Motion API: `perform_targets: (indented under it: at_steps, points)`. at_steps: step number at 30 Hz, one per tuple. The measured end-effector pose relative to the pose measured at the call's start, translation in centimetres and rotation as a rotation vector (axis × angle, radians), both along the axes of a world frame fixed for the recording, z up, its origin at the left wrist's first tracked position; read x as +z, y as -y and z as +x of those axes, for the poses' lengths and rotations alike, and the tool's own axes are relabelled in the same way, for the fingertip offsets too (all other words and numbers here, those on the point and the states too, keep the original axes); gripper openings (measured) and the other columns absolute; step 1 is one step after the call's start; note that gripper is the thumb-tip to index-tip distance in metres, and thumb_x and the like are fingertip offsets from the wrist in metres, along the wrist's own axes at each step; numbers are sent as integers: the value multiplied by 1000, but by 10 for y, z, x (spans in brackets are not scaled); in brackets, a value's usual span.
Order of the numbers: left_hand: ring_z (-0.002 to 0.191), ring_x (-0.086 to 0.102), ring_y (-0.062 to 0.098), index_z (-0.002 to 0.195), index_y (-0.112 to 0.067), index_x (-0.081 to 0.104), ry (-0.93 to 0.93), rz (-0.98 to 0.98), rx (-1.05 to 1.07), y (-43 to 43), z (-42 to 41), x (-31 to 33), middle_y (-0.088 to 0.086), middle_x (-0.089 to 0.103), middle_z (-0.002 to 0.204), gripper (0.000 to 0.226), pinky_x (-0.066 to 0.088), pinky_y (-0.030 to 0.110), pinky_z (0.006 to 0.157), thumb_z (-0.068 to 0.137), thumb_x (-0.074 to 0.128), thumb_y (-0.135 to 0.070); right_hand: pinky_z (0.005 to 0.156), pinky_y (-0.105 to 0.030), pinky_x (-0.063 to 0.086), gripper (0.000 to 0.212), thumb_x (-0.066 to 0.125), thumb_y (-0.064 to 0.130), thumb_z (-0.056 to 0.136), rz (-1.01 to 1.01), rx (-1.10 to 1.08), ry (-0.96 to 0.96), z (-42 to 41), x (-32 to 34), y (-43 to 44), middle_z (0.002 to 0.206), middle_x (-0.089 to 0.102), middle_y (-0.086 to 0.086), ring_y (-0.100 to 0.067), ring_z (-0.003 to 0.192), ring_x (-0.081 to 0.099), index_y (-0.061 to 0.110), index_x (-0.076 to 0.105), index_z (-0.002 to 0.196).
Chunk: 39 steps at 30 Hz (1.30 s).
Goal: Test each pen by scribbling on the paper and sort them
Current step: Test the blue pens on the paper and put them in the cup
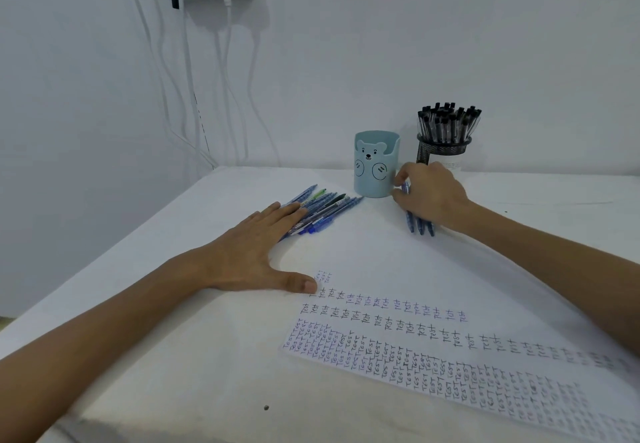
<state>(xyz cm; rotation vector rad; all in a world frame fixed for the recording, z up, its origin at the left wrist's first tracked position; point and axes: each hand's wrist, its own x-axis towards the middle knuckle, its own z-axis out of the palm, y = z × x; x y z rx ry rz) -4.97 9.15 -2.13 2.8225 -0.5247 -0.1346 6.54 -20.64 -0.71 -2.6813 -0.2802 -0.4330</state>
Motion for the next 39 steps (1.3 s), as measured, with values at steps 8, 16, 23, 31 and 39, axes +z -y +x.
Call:
perform_targets:
  at_steps: [8, 16, 23, 31, 39]
  points:
    - [154, -11, -2, 163, -37, -3, 8, -2, -8, -1, 1, -1, -29, -4, 166, 146, -2, 22, 123, 44, 39, -111, 60, -32, 43, 22, 53, 28, 101, -126, 76, 304, -10, -3, -8, 83, 68, -9, -26, 73, 56, 12, 67, 106]
    - [154, -10, -2, 163, -36, -4, 8, 10, -13, 0, 1, 0, -26, -3, 167, 146, -2, 21, 122, 44, 38, -111, 82, -35, 51, 22, 57, 28, 102, -349, 625, 360, -24, -13, -42, 124, 62, 1, -19, 115, 55, 22, 67, 121]
    - [155, -11, 0, 164, -36, -2, 2, 4, -9, 0, 2, 0, -25, -5, 169, 148, 0, 25, 125, 43, 37, -111, 84, -22, 44, 22, 51, 39, 104, -393, 728, 384, -17, -14, -33, 122, 61, 8, -14, 116, 50, 24, 63, 115]
    - [155, -13, 1, 164, -36, -4, -3, 24, -6, -2, 3, -1, -25, -9, 169, 146, 1, 29, 128, 46, 38, -111, 100, -37, 46, 31, 42, 38, 106, -441, 764, 385, -14, -14, -35, 122, 62, 2, -21, 117, 51, 20, 66, 115]
    - [155, -13, 1, 164, -39, -4, 2, 27, -14, -1, 3, -1, -25, -9, 168, 144, -1, 25, 124, 47, 37, -111, 89, -40, 42, 38, 28, 46, 106, -248, 670, 321, -35, -9, -33, 104, 58, 3, -18, 95, 49, 21, 55, 118]
